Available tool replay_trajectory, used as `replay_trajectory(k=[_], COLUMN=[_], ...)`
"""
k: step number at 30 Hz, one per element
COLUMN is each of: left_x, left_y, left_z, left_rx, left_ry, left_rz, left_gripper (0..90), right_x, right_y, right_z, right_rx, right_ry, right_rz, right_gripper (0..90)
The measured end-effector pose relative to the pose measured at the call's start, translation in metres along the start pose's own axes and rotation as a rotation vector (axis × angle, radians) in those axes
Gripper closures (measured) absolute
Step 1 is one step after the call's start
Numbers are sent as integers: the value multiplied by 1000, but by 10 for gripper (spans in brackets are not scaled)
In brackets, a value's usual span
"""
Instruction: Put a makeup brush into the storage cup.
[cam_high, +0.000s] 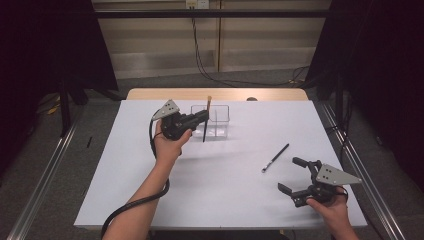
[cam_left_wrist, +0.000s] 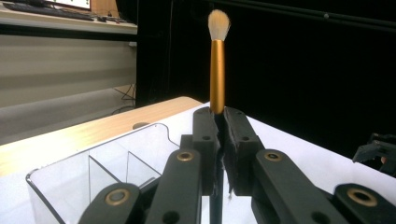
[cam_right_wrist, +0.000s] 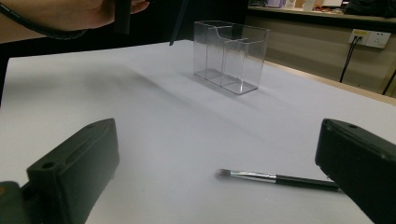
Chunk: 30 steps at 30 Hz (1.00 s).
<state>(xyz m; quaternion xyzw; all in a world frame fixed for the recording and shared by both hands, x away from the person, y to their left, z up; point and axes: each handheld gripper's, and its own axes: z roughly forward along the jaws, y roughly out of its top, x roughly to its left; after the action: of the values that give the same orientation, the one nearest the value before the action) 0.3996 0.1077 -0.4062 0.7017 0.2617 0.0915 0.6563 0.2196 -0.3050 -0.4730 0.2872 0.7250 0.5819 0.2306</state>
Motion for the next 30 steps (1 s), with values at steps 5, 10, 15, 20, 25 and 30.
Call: replay_trajectory(k=[5, 10, 15, 20, 25, 30], left_x=[-1, 1, 5, 7, 10, 13], left_y=[1, 5, 11, 17, 21, 24], left_z=[2, 3, 2, 1, 0, 2], left_rx=[-8, -31, -46, -65, -75, -67], left_ry=[9, 8, 23, 39, 41, 56], left_rz=[2, -18, -11, -6, -8, 11], left_gripper=[841, 841, 841, 840, 841, 841], right_x=[0, 0, 0, -1, -1, -1], right_y=[0, 0, 0, 0, 0, -1], right_z=[0, -1, -1, -1, 0, 0], right_rx=[-1, -3, -1, -1, -2, 0], right_ry=[0, -1, 0, -4, -1, -2], right_rz=[0, 1, 3, 4, 3, 4], right_gripper=[0, 0, 0, 0, 0, 0])
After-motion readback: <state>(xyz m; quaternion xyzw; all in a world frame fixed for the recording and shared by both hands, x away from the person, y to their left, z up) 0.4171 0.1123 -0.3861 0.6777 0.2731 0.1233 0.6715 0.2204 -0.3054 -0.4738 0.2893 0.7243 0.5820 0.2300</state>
